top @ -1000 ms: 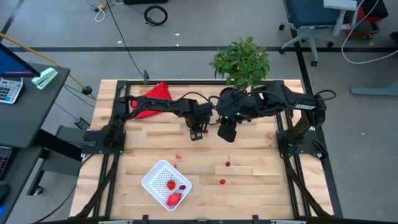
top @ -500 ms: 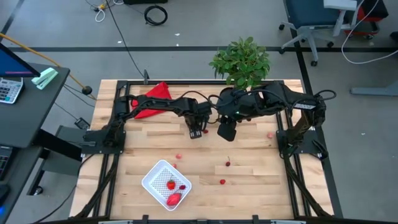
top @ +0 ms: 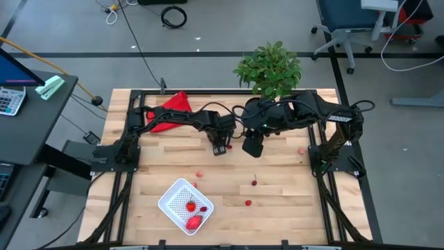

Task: Pick and placing Produce into tupperware
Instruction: Put the left cherry in the basket

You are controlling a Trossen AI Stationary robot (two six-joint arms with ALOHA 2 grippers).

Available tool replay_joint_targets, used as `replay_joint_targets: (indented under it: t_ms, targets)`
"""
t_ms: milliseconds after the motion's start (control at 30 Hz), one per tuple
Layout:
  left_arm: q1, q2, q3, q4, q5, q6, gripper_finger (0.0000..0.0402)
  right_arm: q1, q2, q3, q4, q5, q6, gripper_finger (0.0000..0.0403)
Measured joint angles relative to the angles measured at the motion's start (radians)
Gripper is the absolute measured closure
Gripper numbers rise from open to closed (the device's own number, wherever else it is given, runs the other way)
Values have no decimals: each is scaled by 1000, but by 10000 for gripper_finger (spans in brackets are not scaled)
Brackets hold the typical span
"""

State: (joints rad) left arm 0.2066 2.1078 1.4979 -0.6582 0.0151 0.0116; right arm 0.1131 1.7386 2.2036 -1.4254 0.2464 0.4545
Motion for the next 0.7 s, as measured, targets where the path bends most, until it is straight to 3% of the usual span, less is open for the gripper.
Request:
replay_joint_targets:
  t_ms: [233, 500, 700]
  targets:
    - [0, 0, 0, -64, 0, -8, 388, 0, 0, 0, 0, 0, 18, 258]
    - [-2, -16, 6, -131, -60, -26, 397, 0, 0, 0, 1, 0, 24, 258]
    - [-12, -122, 23, -264, -67, -44, 399, 0, 0, 0, 1, 0, 25, 258]
